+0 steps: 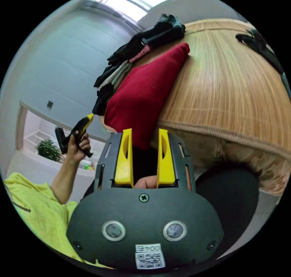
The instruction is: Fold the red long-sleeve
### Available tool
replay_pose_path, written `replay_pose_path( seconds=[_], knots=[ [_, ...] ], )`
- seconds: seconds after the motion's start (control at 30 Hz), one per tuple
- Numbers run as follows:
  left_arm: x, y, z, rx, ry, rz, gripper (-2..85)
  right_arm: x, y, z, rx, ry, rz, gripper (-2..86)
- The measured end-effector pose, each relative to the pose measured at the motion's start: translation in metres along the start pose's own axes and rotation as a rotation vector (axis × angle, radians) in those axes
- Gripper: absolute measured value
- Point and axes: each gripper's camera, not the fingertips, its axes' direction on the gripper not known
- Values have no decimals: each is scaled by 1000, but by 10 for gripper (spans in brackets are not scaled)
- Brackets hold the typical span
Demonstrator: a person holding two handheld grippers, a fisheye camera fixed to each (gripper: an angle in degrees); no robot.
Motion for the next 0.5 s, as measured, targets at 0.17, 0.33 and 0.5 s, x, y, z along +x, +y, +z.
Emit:
replay_pose_path(
  seconds=[0.17,0.33,0.5],
  knots=[
    [-3,20,-22,-91,61,-138,70,33,-9,54,-75,-85,61,119],
    [-1,-2,-40,-177,83,-146,119,59,-19,86,-103,-174,247,71],
    [1,-7,-55,-172,47,-153,145,45,-9,120,-110,-263,337,65]
  ],
)
